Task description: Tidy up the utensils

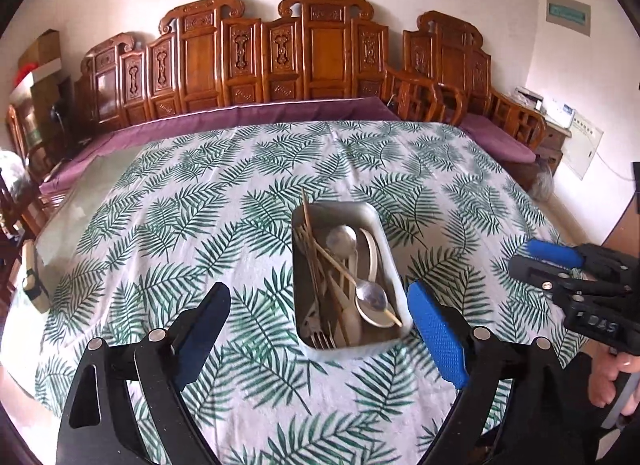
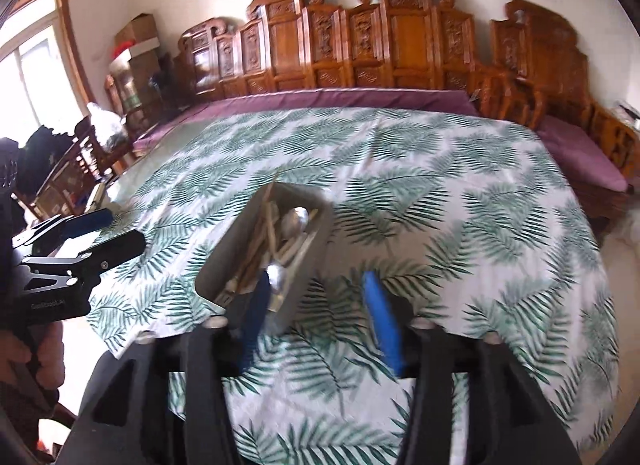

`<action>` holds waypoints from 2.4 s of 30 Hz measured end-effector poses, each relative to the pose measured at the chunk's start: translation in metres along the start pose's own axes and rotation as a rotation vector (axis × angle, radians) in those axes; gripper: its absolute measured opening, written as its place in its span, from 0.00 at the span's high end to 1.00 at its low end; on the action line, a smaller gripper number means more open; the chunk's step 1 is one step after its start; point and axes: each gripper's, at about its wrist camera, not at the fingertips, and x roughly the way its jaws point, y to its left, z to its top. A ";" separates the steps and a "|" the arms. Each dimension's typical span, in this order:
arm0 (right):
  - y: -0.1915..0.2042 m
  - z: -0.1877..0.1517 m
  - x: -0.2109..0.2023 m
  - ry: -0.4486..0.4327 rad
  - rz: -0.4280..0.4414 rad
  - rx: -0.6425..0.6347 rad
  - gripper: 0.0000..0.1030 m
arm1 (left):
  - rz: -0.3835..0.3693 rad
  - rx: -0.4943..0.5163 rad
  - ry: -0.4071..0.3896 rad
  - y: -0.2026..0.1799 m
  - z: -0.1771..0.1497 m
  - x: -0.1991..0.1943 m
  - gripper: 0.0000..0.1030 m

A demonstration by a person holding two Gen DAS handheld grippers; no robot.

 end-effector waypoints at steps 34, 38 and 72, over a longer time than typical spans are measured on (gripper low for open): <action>0.010 -0.023 -0.215 -0.393 -0.141 0.016 0.03 | 0.066 -0.001 -0.314 -0.065 0.004 -0.189 0.07; 0.010 -0.023 -0.229 -0.421 -0.151 0.023 0.03 | 0.069 -0.003 -0.336 -0.065 0.003 -0.200 0.07; 0.011 -0.028 -0.232 -0.420 -0.167 0.028 0.03 | 0.057 -0.014 -0.347 -0.069 -0.003 -0.204 0.07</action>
